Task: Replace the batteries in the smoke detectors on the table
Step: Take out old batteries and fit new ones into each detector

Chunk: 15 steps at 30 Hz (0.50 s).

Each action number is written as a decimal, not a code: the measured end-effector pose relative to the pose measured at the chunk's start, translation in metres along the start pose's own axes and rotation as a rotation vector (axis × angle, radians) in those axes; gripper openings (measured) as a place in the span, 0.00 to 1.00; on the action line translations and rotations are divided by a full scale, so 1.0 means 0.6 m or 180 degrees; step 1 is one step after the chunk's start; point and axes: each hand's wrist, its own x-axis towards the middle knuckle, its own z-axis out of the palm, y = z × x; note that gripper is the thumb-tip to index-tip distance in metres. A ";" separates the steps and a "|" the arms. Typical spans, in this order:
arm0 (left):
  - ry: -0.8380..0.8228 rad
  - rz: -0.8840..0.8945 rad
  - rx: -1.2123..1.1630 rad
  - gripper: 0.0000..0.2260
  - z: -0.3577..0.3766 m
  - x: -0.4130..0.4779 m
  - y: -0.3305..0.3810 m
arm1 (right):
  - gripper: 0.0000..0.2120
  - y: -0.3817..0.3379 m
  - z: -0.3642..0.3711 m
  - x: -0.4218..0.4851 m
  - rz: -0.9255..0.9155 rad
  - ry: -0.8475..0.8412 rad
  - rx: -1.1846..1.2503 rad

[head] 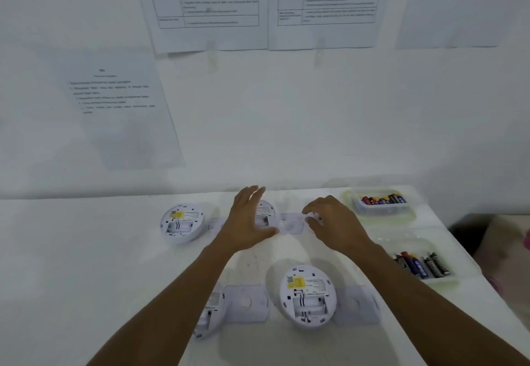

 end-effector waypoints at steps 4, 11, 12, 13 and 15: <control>-0.0102 0.0365 0.0140 0.41 0.048 0.031 0.050 | 0.10 0.040 -0.042 -0.027 0.0181 0.0138 -0.0056; -0.0649 0.0189 0.0022 0.46 0.147 0.081 0.124 | 0.11 0.093 -0.080 -0.068 0.0300 0.0120 -0.0159; -0.0672 0.0158 0.0011 0.46 0.158 0.085 0.127 | 0.11 0.097 -0.083 -0.073 0.0299 0.0117 -0.0140; -0.0667 0.0119 -0.0007 0.44 0.165 0.089 0.130 | 0.11 0.101 -0.086 -0.077 0.0295 0.0105 -0.0121; -0.0465 0.0144 -0.0045 0.37 0.173 0.095 0.133 | 0.12 0.109 -0.091 -0.082 0.0275 0.0074 -0.0104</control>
